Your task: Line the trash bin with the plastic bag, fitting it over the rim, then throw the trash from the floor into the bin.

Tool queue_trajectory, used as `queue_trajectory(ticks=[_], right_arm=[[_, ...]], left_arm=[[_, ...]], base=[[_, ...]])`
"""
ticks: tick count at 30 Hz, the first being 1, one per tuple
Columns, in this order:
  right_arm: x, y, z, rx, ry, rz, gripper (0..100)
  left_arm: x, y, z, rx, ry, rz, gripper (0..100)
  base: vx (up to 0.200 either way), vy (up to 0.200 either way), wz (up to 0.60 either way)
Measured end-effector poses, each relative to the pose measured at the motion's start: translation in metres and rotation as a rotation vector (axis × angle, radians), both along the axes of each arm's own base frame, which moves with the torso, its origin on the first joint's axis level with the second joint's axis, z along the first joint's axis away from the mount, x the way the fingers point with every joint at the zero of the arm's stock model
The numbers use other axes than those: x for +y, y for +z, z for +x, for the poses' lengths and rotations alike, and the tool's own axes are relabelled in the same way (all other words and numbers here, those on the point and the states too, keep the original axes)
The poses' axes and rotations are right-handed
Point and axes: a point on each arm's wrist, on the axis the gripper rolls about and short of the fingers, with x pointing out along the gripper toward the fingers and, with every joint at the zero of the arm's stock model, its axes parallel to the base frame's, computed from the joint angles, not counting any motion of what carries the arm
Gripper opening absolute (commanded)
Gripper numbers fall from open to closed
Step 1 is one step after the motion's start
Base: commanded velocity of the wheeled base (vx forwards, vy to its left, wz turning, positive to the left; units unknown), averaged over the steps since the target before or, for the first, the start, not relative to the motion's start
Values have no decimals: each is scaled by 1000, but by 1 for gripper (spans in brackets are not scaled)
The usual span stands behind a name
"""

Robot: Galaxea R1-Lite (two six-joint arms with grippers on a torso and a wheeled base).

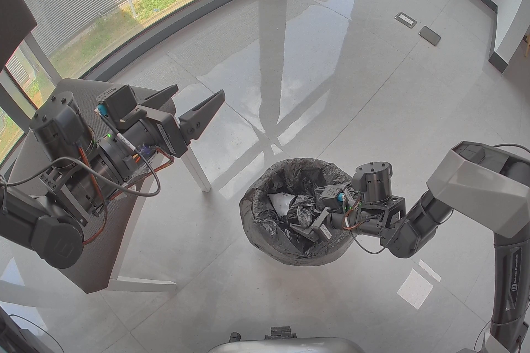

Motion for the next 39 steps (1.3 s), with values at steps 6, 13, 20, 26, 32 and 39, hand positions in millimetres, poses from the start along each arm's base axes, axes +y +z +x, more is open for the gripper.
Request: queue_trajectory(ticks=[6,13,20,26,32,39], right_arm=[[-6,32,-12,-51,-3,25,100],[-28,83,-27,-127,-95,81,100],[-62,151,-63,-242,-248,203,100],[-99,197,-111,-349,-380,314,100],[-139,220,-169,-433,-481,423,100],[-170,219,-241,-477,-550,534,100]], left_arm=[[2,7,-6,-14,1,-5,100],[9,8,-17,102,12,78,100],[23,28,-40,63,47,148,100],[51,46,-77,18,141,187,100],[87,55,-132,-1,265,171,100],[109,44,-211,-8,346,142,100]], base=[[0,0,0],[0,0,0],[0,0,0],[0,0,0],[0,0,0],[0,0,0]])
